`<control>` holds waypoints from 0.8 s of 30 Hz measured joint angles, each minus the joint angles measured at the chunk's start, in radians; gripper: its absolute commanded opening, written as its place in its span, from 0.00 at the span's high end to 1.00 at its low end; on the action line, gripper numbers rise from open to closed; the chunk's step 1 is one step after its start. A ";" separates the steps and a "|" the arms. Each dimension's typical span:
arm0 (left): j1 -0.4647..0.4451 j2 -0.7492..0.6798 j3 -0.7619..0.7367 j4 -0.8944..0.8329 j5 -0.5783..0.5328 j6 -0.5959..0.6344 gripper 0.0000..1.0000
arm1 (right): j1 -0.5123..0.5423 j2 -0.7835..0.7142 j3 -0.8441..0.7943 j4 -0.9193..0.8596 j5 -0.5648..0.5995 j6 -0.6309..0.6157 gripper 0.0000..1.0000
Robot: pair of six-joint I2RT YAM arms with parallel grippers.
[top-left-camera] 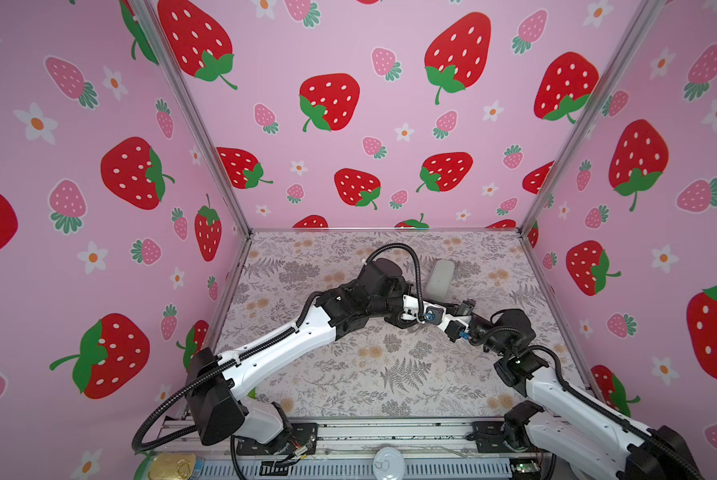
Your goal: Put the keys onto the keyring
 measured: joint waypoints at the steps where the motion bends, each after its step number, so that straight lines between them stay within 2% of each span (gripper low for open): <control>1: 0.000 0.000 0.000 -0.001 0.000 -0.001 0.91 | 0.000 0.000 0.000 -0.002 0.000 0.002 1.00; 4: 0.000 0.000 0.000 -0.002 0.000 -0.003 0.93 | 0.000 -0.002 0.000 -0.004 0.000 0.013 1.00; 5: -0.001 0.000 0.000 -0.002 0.000 -0.005 1.00 | 0.000 -0.002 0.001 -0.006 0.000 0.018 1.00; 14: 0.003 -0.001 0.000 0.000 0.019 -0.042 1.00 | 0.000 -0.009 0.002 -0.014 -0.001 0.058 0.86; 24: 0.070 -0.048 -0.040 0.122 0.183 -0.207 1.00 | -0.014 -0.019 -0.001 0.053 -0.031 0.228 0.80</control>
